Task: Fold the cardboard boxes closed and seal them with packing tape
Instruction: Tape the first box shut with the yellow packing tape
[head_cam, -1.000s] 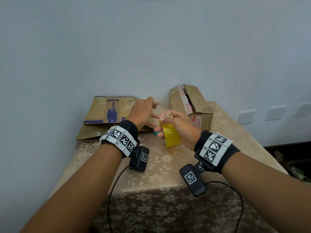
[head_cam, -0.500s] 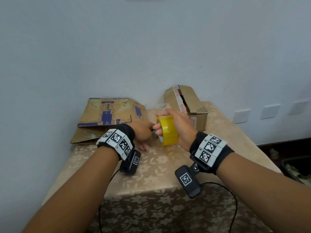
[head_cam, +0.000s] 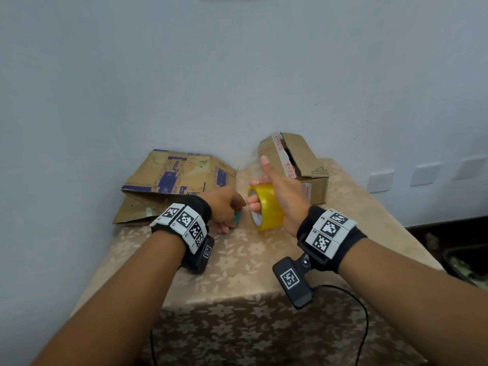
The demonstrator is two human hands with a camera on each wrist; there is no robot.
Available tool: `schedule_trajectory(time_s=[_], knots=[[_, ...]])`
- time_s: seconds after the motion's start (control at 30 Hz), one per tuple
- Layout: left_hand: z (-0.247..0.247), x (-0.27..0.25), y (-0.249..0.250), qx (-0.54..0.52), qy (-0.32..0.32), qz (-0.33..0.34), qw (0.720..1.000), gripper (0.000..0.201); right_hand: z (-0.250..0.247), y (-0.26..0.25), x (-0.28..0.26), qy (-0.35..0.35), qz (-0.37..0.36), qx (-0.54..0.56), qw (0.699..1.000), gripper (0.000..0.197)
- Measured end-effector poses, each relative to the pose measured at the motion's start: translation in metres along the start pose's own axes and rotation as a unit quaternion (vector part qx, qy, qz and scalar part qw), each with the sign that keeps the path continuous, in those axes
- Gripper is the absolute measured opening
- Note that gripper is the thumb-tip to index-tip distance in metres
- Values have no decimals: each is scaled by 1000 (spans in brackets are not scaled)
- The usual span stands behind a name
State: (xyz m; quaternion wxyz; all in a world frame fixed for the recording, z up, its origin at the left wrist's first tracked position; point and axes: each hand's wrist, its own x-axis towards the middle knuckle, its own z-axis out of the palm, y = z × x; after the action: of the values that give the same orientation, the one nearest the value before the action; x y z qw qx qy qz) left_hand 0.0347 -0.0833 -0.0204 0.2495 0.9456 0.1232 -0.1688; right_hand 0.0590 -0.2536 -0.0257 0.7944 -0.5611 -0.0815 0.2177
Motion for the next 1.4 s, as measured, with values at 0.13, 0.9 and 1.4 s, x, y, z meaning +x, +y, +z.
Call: schedule_trajectory(time_s=[0.13, 0.9, 1.4], knots=[[-1, -6, 6, 28, 24, 1, 999, 50, 1, 1, 0, 11, 3, -2, 1000, 68], [-8, -9, -5, -56, 84, 26, 995, 24, -1, 9, 8, -37, 54, 35, 997, 45], [-39, -31, 9, -317, 167, 98, 928, 25, 4, 8, -2, -88, -43, -47, 994, 30]])
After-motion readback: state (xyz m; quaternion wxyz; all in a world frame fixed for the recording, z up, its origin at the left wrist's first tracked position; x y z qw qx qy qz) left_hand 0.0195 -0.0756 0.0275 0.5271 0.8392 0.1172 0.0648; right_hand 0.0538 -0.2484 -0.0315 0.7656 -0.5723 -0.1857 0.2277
